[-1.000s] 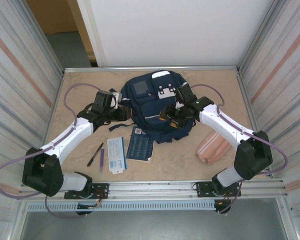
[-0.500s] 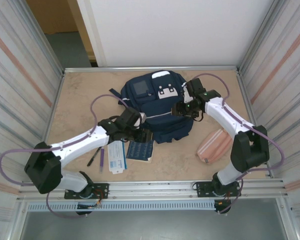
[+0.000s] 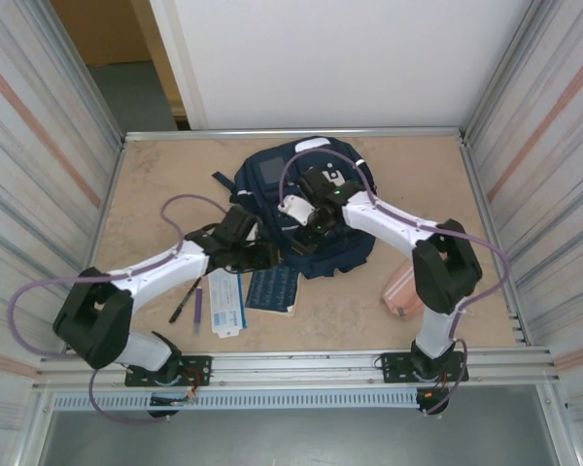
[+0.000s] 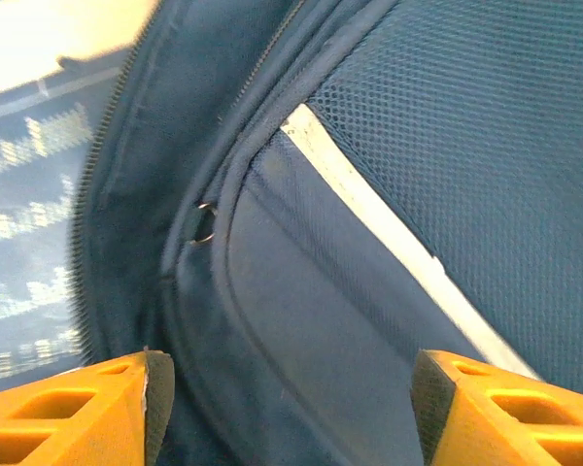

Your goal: Pack the student bag

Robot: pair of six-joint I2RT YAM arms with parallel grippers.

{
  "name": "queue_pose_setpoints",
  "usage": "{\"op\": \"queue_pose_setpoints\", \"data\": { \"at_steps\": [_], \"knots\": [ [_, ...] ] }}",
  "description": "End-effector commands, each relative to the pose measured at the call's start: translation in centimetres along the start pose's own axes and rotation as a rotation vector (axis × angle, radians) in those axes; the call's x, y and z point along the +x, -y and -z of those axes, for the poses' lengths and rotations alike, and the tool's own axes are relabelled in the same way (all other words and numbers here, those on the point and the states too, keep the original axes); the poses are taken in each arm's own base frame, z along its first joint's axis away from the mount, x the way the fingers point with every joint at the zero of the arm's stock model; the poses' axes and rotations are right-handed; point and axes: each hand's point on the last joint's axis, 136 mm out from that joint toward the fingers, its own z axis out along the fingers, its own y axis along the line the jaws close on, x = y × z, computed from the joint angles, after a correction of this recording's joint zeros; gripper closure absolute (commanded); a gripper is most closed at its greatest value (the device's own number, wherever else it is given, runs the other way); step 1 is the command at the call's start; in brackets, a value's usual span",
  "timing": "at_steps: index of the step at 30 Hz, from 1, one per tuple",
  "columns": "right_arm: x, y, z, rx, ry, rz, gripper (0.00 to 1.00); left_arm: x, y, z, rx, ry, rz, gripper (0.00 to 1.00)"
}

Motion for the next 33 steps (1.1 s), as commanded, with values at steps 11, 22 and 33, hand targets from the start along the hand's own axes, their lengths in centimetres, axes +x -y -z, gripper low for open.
{"op": "queue_pose_setpoints", "data": {
  "at_steps": [11, 22, 33],
  "knots": [
    [-2.8, 3.1, 2.4, 0.220, 0.071, 0.011, 0.89, 2.1, -1.4, 2.1, 0.131, -0.023, 0.117, 0.46],
    [-8.2, 5.4, 11.7, 0.432, 0.289, 0.053, 1.00, -2.6, 7.5, -0.1, 0.334, -0.050, 0.046, 0.46],
    [-8.6, 8.2, 17.1, 0.649, 0.312, 0.017, 1.00, -10.3, -0.5, -6.3, 0.151, -0.071, 0.259, 0.55]
  ]
}}
